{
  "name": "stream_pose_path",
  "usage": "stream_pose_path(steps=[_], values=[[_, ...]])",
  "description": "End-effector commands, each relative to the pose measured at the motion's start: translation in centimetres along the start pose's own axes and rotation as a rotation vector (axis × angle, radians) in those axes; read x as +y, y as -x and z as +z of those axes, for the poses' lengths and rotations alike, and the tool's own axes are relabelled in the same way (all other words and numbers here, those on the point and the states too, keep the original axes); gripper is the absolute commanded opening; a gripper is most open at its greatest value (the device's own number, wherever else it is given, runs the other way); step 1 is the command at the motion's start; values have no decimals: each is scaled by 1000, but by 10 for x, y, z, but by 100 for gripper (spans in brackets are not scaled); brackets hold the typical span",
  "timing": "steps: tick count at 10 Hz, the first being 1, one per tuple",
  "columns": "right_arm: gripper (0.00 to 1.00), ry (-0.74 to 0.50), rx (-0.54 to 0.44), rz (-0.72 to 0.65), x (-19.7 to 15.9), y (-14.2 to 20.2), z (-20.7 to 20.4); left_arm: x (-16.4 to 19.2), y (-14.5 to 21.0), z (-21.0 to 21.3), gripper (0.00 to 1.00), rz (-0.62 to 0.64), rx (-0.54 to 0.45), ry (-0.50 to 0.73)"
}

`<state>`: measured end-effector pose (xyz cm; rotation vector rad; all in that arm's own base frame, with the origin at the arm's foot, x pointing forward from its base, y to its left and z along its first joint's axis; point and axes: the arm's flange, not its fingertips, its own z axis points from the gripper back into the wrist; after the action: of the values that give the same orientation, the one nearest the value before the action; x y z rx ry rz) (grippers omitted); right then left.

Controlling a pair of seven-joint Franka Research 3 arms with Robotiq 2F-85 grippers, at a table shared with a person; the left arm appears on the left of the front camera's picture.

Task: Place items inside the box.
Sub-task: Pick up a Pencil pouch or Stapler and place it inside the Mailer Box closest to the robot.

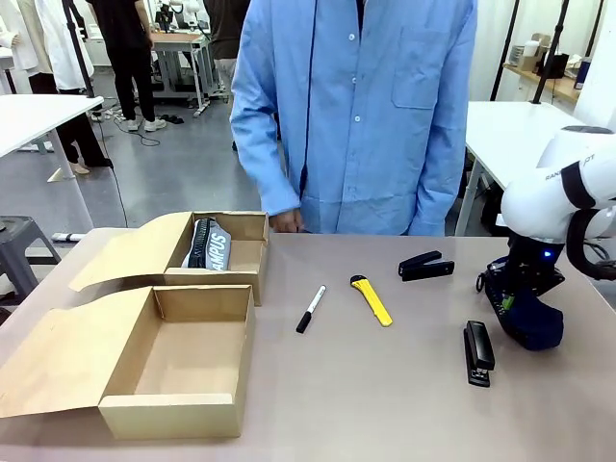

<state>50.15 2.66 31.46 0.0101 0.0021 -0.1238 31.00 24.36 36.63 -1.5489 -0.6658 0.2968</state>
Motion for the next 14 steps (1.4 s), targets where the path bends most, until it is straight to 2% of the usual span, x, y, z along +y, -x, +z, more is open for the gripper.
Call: stream_pose_path(steps=[1, 2, 3, 4, 5, 6, 8, 9, 10, 11, 12, 13, 14], values=[[0, -37, 30, 17, -6, 1, -4, -2, 1, 0, 100, -11, 4, 16], [0, -62, 28, 18, -15, 9, 16, -2, 1, 0, 100, -11, 4, 16], [0, -69, 83, 14, -30, 28, 54, -2, 1, 0, 100, -11, 4, 16], [0, -68, 93, 29, -45, 62, 103, -2, 1, 0, 100, -11, 4, 16], [0, -49, 32, 32, -58, 103, 146, -2, 1, 0, 100, -11, 4, 16], [0, 36, 27, -8, -69, 152, 172, -2, 1, 0, 100, -11, 4, 16], [0, 37, -69, -105, -84, 211, 179, -2, 1, 0, 100, -11, 4, 16], [0, -32, -96, -142, -93, 208, 173, -2, 1, 0, 100, -11, 4, 16], [0, 24, -1, -45, -83, 182, 184, -2, 1, 0, 100, -11, 4, 16], [0, 24, -1, -45, -83, 182, 184, -2, 1, 0, 100, -11, 4, 16], [11, 11, -52, -87, -92, 214, 189, -2, 1, 0, 100, -11, 4, 16], [11, -58, -81, 22, -63, 204, 183, -2, 1, 0, 100, -11, 4, 16], [11, -75, -82, 16, -36, 197, 188, -2, 1, 0, 100, -11, 4, 16]])
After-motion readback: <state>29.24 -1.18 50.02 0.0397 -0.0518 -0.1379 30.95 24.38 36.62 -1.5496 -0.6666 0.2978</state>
